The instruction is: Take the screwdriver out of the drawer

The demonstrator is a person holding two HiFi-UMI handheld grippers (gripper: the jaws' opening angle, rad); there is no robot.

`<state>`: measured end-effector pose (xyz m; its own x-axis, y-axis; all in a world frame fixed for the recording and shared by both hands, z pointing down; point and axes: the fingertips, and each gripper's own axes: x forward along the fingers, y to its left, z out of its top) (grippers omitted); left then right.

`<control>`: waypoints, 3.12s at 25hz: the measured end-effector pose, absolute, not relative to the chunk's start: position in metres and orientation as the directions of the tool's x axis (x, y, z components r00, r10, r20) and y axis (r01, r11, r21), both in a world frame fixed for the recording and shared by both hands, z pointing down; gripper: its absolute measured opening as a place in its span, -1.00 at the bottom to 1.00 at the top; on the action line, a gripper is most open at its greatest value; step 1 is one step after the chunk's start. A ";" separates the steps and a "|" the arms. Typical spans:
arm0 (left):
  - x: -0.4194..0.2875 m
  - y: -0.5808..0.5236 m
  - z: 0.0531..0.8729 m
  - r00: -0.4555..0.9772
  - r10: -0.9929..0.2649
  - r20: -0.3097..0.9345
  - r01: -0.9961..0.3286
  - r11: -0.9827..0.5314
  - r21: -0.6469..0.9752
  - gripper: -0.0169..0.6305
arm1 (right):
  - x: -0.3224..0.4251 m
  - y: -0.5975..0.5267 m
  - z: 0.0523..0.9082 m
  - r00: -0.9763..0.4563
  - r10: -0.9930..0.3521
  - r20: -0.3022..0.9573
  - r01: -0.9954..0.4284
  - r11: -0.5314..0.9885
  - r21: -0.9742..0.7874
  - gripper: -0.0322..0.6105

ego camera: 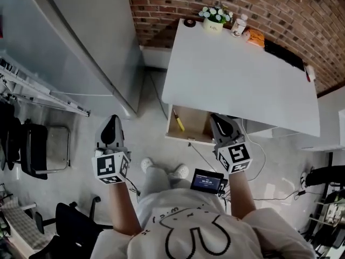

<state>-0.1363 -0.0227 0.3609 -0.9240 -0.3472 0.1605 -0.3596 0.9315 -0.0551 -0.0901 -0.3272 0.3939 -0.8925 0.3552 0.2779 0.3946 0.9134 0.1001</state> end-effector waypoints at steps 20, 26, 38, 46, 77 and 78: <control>-0.155 0.099 0.384 -0.927 -0.327 0.185 -0.330 0.944 0.016 -0.91 | -0.101 -0.231 0.406 -0.886 0.307 0.348 0.374 0.916 0.146 -0.83; -0.147 0.108 0.395 -0.934 -0.296 0.200 -0.296 0.955 0.031 -0.91 | -0.104 -0.223 0.420 -0.857 0.344 0.384 0.418 0.899 0.129 -0.83; -0.127 0.109 0.457 -0.937 -0.181 0.299 -0.171 0.984 0.058 -0.91 | -0.128 -0.228 0.478 -0.743 0.453 0.493 0.563 0.821 0.095 -0.83; -0.130 0.103 0.507 -0.931 -0.166 0.326 -0.145 0.986 0.088 -0.91 | -0.140 -0.240 0.526 -0.721 0.458 0.520 0.558 0.829 0.044 -0.83; -0.129 0.091 0.692 -0.846 -0.189 0.499 -0.129 0.980 0.151 -0.91 | -0.185 -0.256 0.773 -0.468 0.369 0.803 0.507 0.857 -0.099 -0.82; -0.130 0.090 0.696 -0.842 -0.192 0.504 -0.131 0.979 0.153 -0.91 | -0.187 -0.256 0.778 -0.457 0.366 0.811 0.508 0.855 -0.099 -0.81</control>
